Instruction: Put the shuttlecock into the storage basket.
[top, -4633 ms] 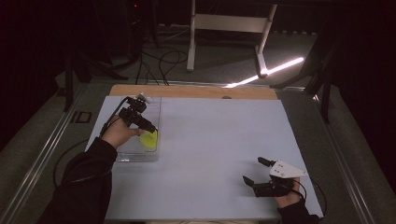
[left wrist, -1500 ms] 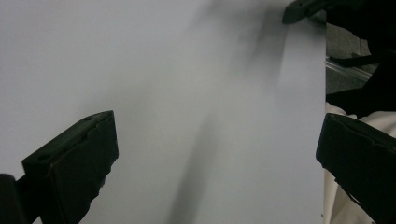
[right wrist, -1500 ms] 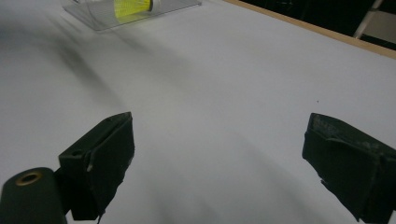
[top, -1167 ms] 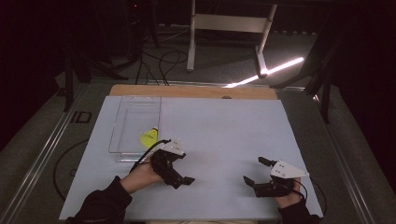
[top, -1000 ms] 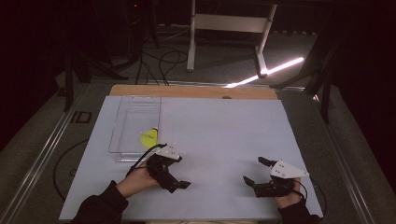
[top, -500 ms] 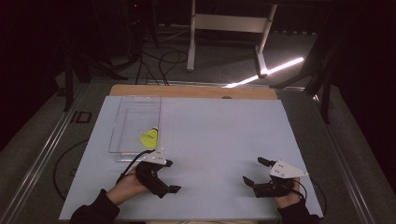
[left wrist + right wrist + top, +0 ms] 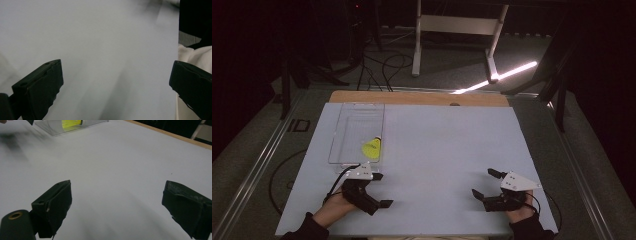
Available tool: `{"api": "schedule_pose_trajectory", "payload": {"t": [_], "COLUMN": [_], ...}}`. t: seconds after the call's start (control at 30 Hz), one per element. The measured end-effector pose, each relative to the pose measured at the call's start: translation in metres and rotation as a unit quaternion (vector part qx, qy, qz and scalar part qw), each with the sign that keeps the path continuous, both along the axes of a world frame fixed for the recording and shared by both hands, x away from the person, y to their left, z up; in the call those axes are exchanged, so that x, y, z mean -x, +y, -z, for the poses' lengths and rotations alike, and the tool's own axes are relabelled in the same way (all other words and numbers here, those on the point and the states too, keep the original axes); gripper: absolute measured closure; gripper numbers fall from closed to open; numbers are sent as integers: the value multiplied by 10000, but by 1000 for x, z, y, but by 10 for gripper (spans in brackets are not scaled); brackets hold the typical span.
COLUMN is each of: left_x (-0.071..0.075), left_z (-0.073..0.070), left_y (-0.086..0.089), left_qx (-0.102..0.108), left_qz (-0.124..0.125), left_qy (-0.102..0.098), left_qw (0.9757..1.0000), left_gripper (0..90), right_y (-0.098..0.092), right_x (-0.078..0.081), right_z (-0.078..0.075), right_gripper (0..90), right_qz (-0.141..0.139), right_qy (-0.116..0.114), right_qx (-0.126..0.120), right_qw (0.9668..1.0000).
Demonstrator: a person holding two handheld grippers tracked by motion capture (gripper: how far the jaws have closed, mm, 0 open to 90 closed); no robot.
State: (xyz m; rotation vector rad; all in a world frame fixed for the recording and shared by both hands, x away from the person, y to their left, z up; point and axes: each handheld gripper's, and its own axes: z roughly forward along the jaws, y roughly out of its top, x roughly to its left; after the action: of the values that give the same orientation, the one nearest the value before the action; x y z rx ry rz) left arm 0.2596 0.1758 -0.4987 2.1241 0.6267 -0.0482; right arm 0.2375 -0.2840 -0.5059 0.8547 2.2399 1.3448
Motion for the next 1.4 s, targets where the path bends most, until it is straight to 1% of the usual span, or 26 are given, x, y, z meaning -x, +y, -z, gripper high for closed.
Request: {"api": "schedule_pose_trajectory", "payload": {"t": [0.03, 0.07, 0.17, 0.33, 0.47, 0.5, 0.6, 0.7, 0.77, 0.8, 0.93, 0.97, 1.1, 1.17, 1.2, 1.27, 1.33, 1.4], "left_x": [0, 1, 3, 8, 11, 11, 12, 14, 15, 16, 16, 16, 15, 15, 15, 15, 15, 16], "left_z": [0, 1, 3, 8, 11, 11, 13, 15, 16, 16, 16, 16, 18, 18, 19, 20, 20, 20], "left_y": [0, 4, 10, 15, 16, 17, 19, 20, 21, 22, 24, 24, 26, 28, 28, 27, 25, 24], "left_qx": [0, -2, 38, 45, -10, -1, 72, -33, 29, 66, 91, 52, 41, 93, 122, 75, 55, 46], "left_qz": [0, -86, -221, -382, -539, -582, -715, -875, -992, -1022, -1127, -1169, -1250, -1285, -1276, -1252, -1165, -1142], "left_qy": [0, -1, -42, -223, -347, -405, -439, -570, -551, -575, -680, -719, -745, -732, -707, -701, -711, -712], "left_qw": [10000, 10000, 9997, 9990, 9979, 9975, 9964, 9945, 9935, 9931, 9913, 9905, 9893, 9890, 9892, 9896, 9906, 9909], "left_gripper": [0, 0, 0, 0, 0, 0, 0, 0, 0, 0, 0, 0, 0, 0, 0, 0, 0, 0], "right_y": [0, 0, 0, 0, 0, 0, 0, 0, 0, 0, 0, 0, 1, 1, 1, 1, 1, 1], "right_x": [0, 0, 0, 0, 0, 0, 0, 0, 0, 0, 0, 0, 0, 0, 0, 0, 0, 0], "right_z": [0, 0, 0, 0, 0, 0, 0, 0, 0, 0, 0, 1, 1, 1, 1, 1, 2, 2], "right_gripper": [93, 94, 94, 94, 94, 94, 94, 94, 94, 94, 94, 94, 94, 94, 94, 93, 94, 93], "right_qz": [0, 1, -2, 0, 3, -2, 2, 5, 1, -1, -1, 3, -6, -15, -18, -23, -29, -28], "right_qy": [0, 3, -4, 6, 3, 3, -2, -2, -1, -4, 5, 10, 19, 17, 21, 30, 44, 46], "right_qx": [0, 1, 1, 2, 9, 15, 9, 10, 17, 21, 28, 29, 35, 27, 28, 33, 26, 40], "right_qw": [10000, 10000, 10000, 10000, 10000, 10000, 10000, 10000, 10000, 10000, 10000, 10000, 10000, 10000, 10000, 10000, 10000, 10000]}}
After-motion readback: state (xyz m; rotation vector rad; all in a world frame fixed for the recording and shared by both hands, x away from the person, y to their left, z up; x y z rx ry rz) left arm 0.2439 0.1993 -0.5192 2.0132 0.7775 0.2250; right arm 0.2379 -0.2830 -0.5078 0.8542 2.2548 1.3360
